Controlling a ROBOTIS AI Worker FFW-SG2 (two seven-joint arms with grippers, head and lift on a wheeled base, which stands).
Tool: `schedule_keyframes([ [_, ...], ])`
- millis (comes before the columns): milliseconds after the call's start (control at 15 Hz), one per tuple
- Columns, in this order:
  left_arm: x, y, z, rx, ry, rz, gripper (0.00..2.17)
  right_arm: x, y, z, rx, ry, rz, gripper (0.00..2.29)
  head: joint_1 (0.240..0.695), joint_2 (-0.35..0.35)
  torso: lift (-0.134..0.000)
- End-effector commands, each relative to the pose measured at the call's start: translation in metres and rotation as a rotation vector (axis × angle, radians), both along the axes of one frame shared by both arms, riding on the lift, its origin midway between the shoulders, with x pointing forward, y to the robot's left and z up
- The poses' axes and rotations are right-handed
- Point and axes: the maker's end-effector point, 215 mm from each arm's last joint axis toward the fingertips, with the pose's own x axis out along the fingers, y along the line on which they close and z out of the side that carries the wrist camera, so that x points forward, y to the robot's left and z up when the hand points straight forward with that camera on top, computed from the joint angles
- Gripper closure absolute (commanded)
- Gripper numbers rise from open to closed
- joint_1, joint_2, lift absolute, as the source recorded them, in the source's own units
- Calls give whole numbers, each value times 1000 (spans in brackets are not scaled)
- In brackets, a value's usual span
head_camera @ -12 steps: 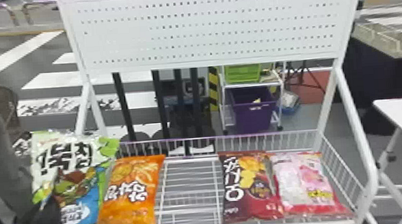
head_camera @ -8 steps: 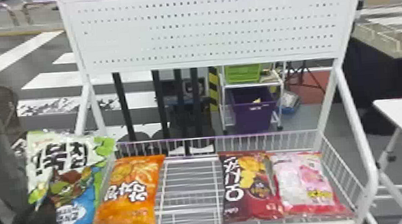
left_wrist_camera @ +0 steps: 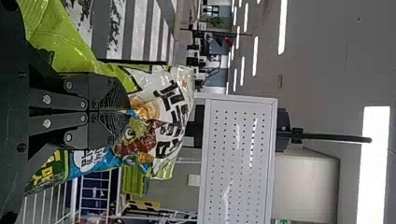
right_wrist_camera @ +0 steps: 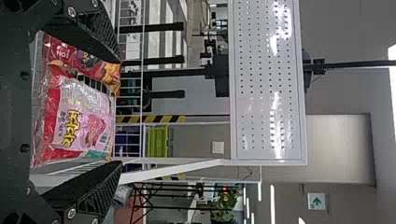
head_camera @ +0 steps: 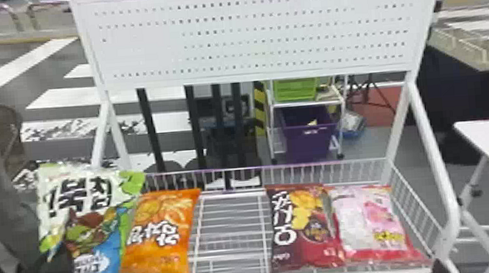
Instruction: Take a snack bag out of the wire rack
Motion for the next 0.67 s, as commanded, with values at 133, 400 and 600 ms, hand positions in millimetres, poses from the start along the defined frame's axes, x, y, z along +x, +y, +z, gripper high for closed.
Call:
schedule_keyframes([
  [133, 0, -9, -3, -1, 5, -17, 2047, 45, 7, -35, 21, 68, 6, 127, 499, 0, 0],
  [400, -1, -17, -3, 5, 6, -30, 2047, 125, 76, -80, 24, 158, 120, 127, 499, 0, 0],
  [600, -2, -22, -3, 9, 7, -37, 2047, 171, 133, -117, 13, 259, 205, 127, 499, 0, 0],
])
